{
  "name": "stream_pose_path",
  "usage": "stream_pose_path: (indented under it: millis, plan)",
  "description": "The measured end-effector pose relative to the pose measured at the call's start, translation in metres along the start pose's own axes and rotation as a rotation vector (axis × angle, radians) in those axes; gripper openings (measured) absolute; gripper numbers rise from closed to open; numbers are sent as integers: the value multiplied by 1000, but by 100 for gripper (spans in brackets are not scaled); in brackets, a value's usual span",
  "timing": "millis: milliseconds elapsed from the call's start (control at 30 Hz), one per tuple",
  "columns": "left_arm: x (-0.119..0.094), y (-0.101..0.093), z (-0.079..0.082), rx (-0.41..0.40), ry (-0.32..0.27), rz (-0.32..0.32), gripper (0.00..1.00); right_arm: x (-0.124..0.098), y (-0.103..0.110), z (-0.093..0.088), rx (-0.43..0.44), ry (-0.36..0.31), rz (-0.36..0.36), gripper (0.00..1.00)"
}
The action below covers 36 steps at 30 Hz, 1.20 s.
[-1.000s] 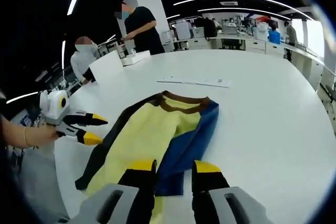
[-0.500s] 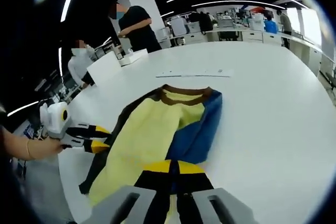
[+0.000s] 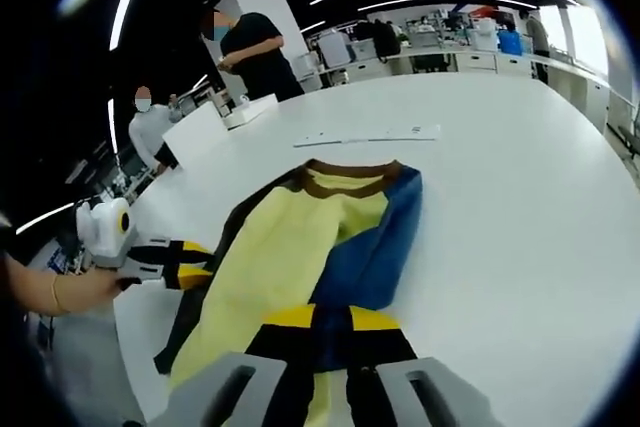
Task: Fold the garment on the visible template until the final outline fits inside the template.
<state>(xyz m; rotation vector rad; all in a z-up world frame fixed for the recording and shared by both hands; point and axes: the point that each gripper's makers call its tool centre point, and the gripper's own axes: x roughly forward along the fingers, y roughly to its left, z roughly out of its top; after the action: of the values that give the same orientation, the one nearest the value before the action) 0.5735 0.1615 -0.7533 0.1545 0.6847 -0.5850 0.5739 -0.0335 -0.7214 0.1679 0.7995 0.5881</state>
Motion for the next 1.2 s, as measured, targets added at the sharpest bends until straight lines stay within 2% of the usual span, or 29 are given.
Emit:
stream_pose_path:
  millis: [67,133,167,200,233,267,367,400,600,700,800,900,1033,1200]
  plan:
    - [0,2,1,-8,3,14,14,1,0,-1,0,3,2,2]
    - [-1,11,-2,-45,17,65,4,2,2,-1,3,4,8,0]
    - [-1,13,-2,-79,18,62,0,2,2,-1,6,5,8,0]
    - [0,10,-2,-147,15,42,0,3,2,-2,5,6,7,0]
    - [0,12,-1,-182,8,41,0,3,2,-1,4,2,4,0]
    - [0,13,-2,-162,10,36,0,3,2,-1,2,0,4,0]
    - [0,11,-1,-7,32,57,0,3,2,-1,9,0,2,0]
    - [0,10,-1,10,34,63,0,2,2,0,10,-1,3,0]
    - [-1,13,-1,-71,30,62,0,0,1,1,0,-2,-3,0]
    - [-3,13,0,-62,24,58,0,-1,1,1,-4,-1,-2,0]
    - [-9,11,14,-6,-21,53,0,-1,1,1,-14,-1,-5,0]
    - [-10,12,18,-3,-19,52,0,-1,1,2,-13,-3,-9,0]
    - [-15,18,19,-61,-23,55,0,-6,-1,5,-19,-10,-24,0]
    - [-24,30,19,-28,-16,72,0,-15,-4,11,-27,-23,-34,0]
